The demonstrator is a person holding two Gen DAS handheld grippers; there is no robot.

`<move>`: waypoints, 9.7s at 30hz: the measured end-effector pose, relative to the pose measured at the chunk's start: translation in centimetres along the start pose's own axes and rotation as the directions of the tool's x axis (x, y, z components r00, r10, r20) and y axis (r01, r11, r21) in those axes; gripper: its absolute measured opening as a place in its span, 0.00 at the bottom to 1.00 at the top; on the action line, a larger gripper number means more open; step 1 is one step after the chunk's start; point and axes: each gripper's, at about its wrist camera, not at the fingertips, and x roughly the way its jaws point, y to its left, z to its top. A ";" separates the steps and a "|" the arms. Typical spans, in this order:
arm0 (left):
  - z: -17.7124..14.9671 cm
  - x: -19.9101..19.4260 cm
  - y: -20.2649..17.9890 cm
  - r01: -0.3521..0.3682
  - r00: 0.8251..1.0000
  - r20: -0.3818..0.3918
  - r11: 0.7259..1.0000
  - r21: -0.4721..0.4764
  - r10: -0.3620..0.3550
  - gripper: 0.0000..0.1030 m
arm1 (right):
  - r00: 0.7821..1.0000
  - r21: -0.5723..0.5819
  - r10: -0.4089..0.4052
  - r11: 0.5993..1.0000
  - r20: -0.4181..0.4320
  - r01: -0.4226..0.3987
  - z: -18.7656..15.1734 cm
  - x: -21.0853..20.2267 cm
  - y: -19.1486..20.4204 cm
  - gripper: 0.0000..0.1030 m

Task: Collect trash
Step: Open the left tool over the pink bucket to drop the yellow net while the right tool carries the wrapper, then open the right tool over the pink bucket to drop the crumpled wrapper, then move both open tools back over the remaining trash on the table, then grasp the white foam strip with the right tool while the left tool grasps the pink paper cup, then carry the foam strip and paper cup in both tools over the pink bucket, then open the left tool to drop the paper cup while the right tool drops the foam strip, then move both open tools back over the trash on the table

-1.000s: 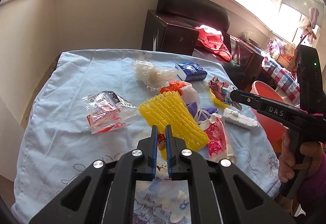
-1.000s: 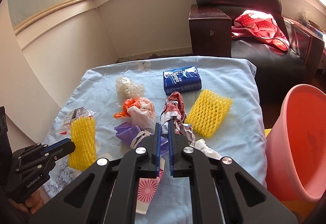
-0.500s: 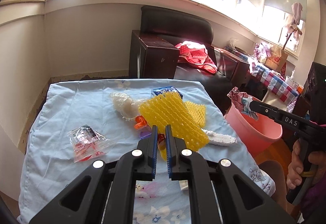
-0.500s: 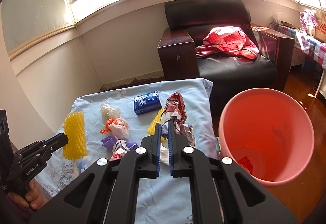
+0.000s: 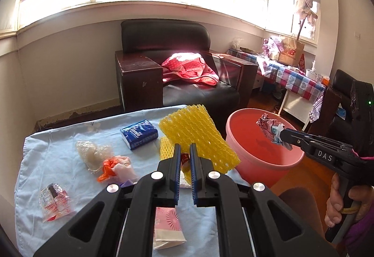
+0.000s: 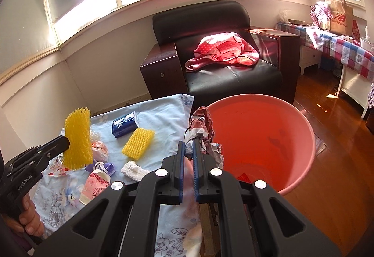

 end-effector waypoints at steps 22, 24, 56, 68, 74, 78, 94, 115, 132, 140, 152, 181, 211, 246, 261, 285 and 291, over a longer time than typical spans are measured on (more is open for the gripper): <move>1.9 10.1 -11.5 0.157 0.982 -0.123 0.979 0.131 -0.141 0.07 | 0.998 0.114 -0.050 0.992 -0.035 0.053 -1.2 1.7 -6.6 0.07; 1.7 10.7 -11.6 0.156 0.981 -0.134 0.978 0.136 -0.138 0.07 | 0.998 0.119 -0.054 0.991 -0.043 0.059 -1.3 1.9 -6.9 0.07; 2.5 9.0 -11.8 0.130 0.990 -0.075 0.986 0.106 -0.122 0.47 | 0.989 0.146 -0.127 0.980 -0.081 0.138 -1.6 2.6 -8.7 0.07; 1.5 5.1 -7.3 0.093 0.994 -0.068 0.994 0.058 -0.089 0.48 | 0.996 0.100 -0.050 0.993 -0.078 0.057 -1.6 1.5 -5.9 0.07; 0.0 2.2 -1.5 0.008 0.997 -0.077 1.000 -0.021 -0.010 0.53 | 0.995 0.054 0.040 0.998 -0.092 -0.036 -1.8 1.6 -2.8 0.07; -1.7 0.5 2.2 -0.053 0.993 -0.108 0.995 -0.081 0.044 0.53 | 0.990 0.022 0.083 0.996 -0.117 -0.081 -2.1 2.0 -0.4 0.07; -6.9 -0.7 5.9 -0.047 0.975 -0.223 0.991 -0.122 0.019 0.53 | 0.958 -0.108 0.161 0.976 -0.237 -0.190 -4.3 4.4 7.1 0.34; -7.4 2.2 5.5 0.062 0.947 -0.301 0.985 -0.162 -0.109 0.08 | 0.940 -0.293 0.090 0.937 -0.328 -0.192 -3.4 7.4 8.8 0.34; -7.0 -0.8 8.2 0.037 0.964 -0.253 0.980 -0.196 -0.087 0.08 | 0.869 -0.458 0.086 0.822 -0.487 -0.338 -2.9 12.8 9.7 0.49; -6.7 -1.7 8.2 0.037 0.970 -0.228 0.981 -0.191 -0.081 0.07 | 0.880 -0.479 0.078 0.815 -0.468 -0.327 -4.7 11.6 9.7 0.35; -5.2 -2.9 7.8 0.034 0.983 -0.170 0.983 -0.183 -0.066 0.07 | 0.909 -0.336 0.169 0.891 -0.382 -0.307 -5.2 7.1 8.9 0.24; 4.5 3.7 -5.6 0.272 0.962 -0.034 0.962 -0.014 -0.272 0.07 | 0.994 -0.040 0.032 0.999 -0.103 -0.037 -2.3 1.0 -1.7 0.24; 3.4 14.6 -12.7 0.316 0.932 -0.185 0.949 -0.008 -0.312 0.08 | 0.985 0.086 -0.095 0.990 -0.144 0.108 -2.4 4.2 -6.9 0.24; 3.2 12.7 -11.0 0.245 0.956 -0.158 0.969 -0.037 -0.248 0.49 | 0.978 0.077 -0.152 0.983 -0.141 0.164 -2.3 4.0 -6.7 0.38; 2.2 8.8 -6.5 0.166 0.976 -0.132 0.985 -0.056 -0.172 0.49 | 0.989 0.008 -0.111 0.994 -0.102 0.112 -2.1 2.1 -2.2 0.38; -3.7 1.6 3.7 0.011 0.990 -0.139 0.992 -0.124 -0.028 0.53 | 0.985 -0.086 0.033 0.995 -0.167 -0.048 -4.0 3.4 6.5 0.38; -5.5 -0.6 6.3 -0.064 0.991 -0.128 0.992 -0.111 0.049 0.53 | 0.975 -0.102 0.100 0.987 -0.198 -0.122 -4.6 4.3 8.4 0.38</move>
